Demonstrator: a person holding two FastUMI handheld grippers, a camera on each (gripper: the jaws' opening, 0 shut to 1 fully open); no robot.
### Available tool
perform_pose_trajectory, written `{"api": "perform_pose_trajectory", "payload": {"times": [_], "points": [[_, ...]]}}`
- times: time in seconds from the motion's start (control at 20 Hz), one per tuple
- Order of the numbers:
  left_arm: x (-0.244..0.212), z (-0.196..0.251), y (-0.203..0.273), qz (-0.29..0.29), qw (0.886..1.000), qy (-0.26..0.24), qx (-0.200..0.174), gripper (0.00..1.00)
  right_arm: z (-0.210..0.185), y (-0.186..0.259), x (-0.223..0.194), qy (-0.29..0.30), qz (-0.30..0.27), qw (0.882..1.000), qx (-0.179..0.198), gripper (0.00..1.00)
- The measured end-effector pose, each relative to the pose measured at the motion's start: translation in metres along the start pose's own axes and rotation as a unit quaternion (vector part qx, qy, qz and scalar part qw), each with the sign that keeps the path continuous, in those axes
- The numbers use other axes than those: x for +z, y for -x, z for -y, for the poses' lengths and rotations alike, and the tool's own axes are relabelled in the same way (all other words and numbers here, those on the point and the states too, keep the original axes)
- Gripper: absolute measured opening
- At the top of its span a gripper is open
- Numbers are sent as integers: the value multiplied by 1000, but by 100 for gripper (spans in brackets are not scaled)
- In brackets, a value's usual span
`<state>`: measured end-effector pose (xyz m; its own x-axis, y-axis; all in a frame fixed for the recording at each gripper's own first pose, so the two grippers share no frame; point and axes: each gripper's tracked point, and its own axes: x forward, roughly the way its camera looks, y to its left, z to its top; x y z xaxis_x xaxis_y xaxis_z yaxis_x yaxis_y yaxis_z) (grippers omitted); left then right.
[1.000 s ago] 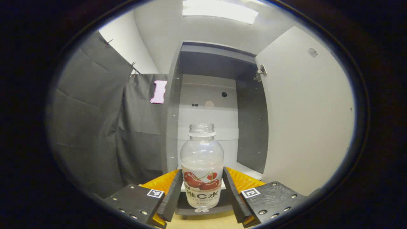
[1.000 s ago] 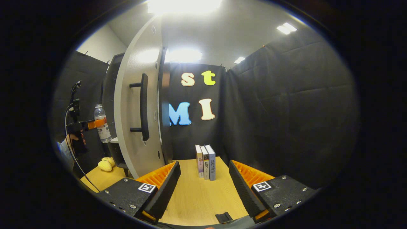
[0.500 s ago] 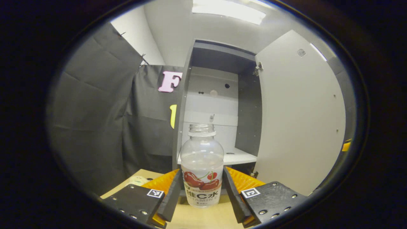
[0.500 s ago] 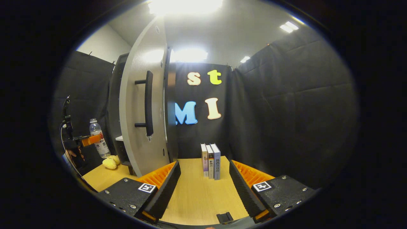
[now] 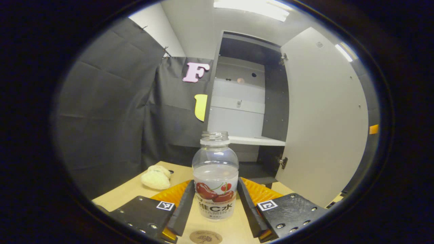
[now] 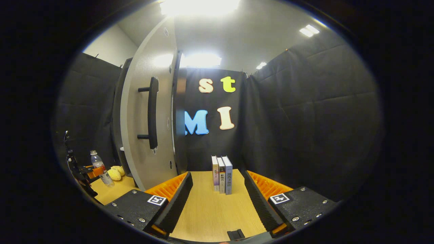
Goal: Open the cabinet door with the right hand, grasp the bottle in the cabinet with the left hand and place it on the coaster, then close the cabinet door with the right hand.
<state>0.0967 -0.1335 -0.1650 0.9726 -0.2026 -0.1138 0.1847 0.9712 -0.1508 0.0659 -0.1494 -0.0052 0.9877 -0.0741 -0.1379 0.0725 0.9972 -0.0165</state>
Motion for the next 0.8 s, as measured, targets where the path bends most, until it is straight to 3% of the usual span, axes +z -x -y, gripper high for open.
{"api": "perform_pose_trajectory", "payload": {"times": [0.55, 0.8], "points": [[-117, -13, 28, -66, 998, -4, 6, 73, -4, -4, -20, 19, -24, 1000, 3, 95], [-149, -15, 31, -76, 997, -16, 14, 71, 1, -2, -26, 29, -32, 999, -3, 95]]}}
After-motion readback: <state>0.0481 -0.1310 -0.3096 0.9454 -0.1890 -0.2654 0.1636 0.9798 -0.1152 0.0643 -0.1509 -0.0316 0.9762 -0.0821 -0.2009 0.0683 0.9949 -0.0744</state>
